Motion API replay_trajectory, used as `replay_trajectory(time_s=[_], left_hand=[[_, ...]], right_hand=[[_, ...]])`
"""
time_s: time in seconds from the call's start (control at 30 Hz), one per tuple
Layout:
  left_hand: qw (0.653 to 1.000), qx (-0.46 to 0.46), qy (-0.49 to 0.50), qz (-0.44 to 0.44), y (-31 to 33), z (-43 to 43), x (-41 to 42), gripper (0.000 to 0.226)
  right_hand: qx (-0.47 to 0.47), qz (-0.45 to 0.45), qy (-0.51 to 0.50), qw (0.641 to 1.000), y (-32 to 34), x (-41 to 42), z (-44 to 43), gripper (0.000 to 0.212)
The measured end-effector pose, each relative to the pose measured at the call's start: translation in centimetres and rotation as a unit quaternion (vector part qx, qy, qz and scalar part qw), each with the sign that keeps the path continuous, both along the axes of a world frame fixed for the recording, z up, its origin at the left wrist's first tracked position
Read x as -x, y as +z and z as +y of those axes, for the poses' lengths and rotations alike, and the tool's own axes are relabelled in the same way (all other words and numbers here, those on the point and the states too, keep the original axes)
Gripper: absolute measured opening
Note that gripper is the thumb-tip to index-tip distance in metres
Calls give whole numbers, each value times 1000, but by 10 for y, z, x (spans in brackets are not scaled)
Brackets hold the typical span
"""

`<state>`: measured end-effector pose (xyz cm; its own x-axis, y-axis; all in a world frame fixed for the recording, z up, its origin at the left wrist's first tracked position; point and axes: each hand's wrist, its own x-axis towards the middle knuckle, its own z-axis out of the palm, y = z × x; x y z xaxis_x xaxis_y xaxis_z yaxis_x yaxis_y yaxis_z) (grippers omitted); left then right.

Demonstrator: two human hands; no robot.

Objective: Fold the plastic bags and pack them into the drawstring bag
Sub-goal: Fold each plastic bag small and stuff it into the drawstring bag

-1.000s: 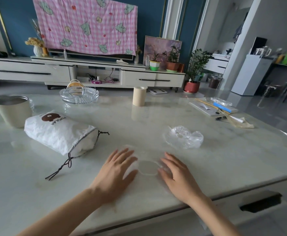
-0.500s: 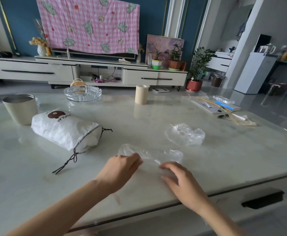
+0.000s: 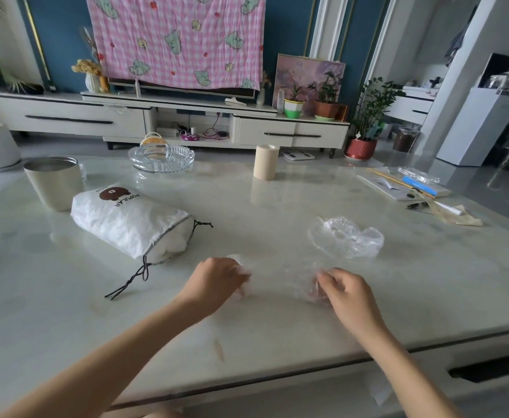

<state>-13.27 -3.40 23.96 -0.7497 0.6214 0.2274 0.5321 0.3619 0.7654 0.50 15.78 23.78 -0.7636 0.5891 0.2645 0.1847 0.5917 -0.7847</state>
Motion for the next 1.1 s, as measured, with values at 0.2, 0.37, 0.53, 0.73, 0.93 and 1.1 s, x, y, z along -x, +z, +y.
replay_trajectory(time_s=[0.2, 0.37, 0.53, 0.73, 0.93, 1.1], left_hand=[[983, 52, 162, -75, -2, 11, 9, 37], [967, 120, 226, -8, 6, 15, 1, 37], [945, 258, 125, 159, 5, 17, 3, 43], [946, -30, 87, -311, 31, 30, 0, 22], [851, -126, 94, -502, 34, 32, -2, 17], [927, -144, 165, -304, 31, 18, 8, 33]], right_hand=[[-137, -141, -135, 971, 3, 25, -14, 46], [-228, -199, -166, 939, 1, 32, -17, 22], [-288, -155, -157, 932, -6, 24, -9, 22], [-219, -139, -137, 956, -13, 23, 4, 23], [-85, 42, -68, 993, -5, 13, -13, 18], [86, 151, -88, 981, 9, 10, -29, 18]])
